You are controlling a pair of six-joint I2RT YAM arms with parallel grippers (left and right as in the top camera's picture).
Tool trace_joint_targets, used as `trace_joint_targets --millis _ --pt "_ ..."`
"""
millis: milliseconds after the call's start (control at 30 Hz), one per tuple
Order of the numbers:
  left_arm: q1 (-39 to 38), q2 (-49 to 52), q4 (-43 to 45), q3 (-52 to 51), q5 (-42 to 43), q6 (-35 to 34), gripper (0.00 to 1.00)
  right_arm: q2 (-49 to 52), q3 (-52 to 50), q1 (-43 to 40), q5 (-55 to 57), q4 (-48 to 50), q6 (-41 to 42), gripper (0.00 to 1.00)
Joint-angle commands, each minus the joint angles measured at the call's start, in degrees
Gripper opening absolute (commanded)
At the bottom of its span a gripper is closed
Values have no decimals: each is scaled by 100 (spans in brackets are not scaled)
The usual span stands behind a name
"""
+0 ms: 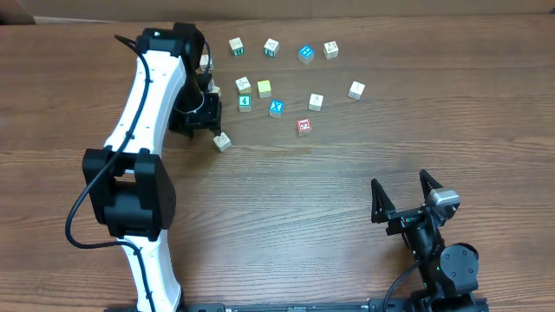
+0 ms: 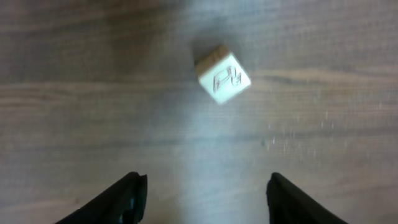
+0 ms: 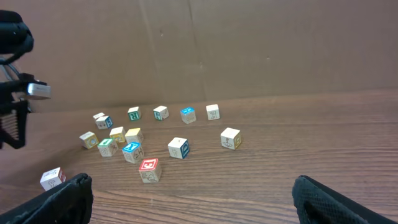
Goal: Form a horizontal line
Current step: 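Lower the left gripper and grasp the white block with letter T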
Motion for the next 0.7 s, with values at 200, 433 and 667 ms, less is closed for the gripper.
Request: trace_joint_targets --millis 200,433,667 --pt "-131 50 1038 -903 -22 -1054 70 -48 -59 -11 -2 33 -9 100" --pt "-175 50 1652 -1344 -20 -1895 68 -48 -59 -11 -2 33 -9 100" --pt "-205 52 2175 -1740 -22 -2124 67 -48 -59 -11 -2 33 -9 100"
